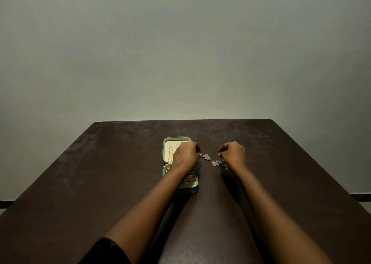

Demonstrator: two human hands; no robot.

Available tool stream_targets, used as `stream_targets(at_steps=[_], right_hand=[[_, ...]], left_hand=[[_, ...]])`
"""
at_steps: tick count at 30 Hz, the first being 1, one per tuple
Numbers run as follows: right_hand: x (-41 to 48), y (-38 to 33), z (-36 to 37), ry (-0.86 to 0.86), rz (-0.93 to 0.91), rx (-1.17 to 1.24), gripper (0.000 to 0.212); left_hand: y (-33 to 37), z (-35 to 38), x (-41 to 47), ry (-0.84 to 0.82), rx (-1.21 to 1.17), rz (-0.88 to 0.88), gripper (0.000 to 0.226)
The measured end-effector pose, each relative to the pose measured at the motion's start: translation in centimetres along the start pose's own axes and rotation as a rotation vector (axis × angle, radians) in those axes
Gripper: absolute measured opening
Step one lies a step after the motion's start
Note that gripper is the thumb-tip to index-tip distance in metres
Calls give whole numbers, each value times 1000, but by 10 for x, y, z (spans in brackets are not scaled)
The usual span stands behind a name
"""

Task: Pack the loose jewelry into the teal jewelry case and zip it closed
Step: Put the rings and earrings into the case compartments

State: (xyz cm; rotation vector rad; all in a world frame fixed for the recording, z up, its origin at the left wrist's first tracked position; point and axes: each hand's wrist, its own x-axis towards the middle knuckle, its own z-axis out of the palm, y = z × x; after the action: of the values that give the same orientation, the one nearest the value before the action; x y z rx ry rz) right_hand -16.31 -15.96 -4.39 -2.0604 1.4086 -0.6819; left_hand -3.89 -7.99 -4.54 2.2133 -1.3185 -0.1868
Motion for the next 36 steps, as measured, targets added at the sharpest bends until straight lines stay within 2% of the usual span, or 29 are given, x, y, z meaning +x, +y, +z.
stream_targets(at_steps=[9,16,24,28,36], right_hand=[[12,27,-4,-92,-4,-90,15],[12,23,10,-75,12,-160,26],[14,24,20,-61,-1,-208,24],[16,24,19,-36,-7,-172,24],[17,26,16,102,-22,54,18]], left_hand=[[17,19,17,-48,69,61,31],[29,29,29,-134,322,96,29],[25,31,34,-171,359,109,25],[21,34,34,-174,387,122,24],[19,34,36,-168,334,149,28]])
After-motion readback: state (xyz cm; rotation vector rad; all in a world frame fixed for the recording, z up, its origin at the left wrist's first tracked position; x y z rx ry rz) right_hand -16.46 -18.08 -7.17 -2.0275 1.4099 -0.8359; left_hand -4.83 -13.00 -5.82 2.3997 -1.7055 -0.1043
